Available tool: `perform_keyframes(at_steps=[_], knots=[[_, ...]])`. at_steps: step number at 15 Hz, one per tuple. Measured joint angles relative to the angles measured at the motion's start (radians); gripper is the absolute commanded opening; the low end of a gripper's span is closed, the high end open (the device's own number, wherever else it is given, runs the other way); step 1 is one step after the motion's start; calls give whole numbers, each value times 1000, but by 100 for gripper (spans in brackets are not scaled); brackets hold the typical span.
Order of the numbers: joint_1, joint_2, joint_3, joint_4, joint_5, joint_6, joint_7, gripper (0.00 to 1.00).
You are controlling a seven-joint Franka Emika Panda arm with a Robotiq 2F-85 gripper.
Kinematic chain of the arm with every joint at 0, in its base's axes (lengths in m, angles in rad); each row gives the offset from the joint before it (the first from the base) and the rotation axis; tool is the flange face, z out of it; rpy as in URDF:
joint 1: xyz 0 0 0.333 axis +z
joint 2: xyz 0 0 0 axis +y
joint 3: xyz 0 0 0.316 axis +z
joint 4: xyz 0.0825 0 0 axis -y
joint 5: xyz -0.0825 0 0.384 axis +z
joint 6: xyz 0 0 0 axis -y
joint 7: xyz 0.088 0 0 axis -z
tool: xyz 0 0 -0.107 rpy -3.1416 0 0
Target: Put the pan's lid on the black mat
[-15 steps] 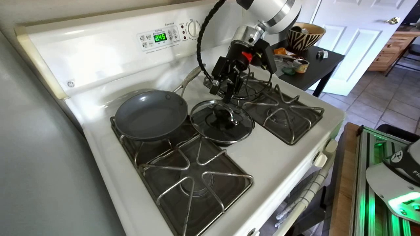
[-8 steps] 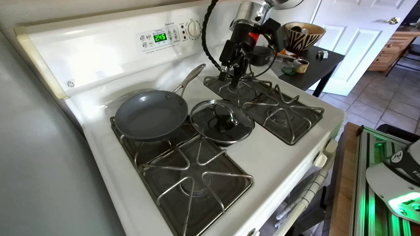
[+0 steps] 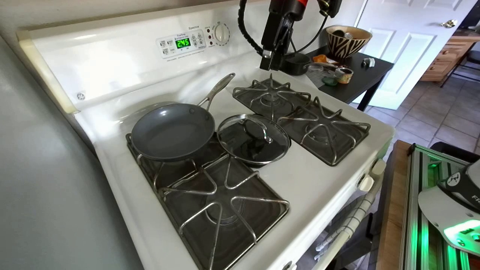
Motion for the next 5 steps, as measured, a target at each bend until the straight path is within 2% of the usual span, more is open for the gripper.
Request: perform_keyframes(at_steps=[5], knots=[[27,-56,19,-6,-36,29,68,100]])
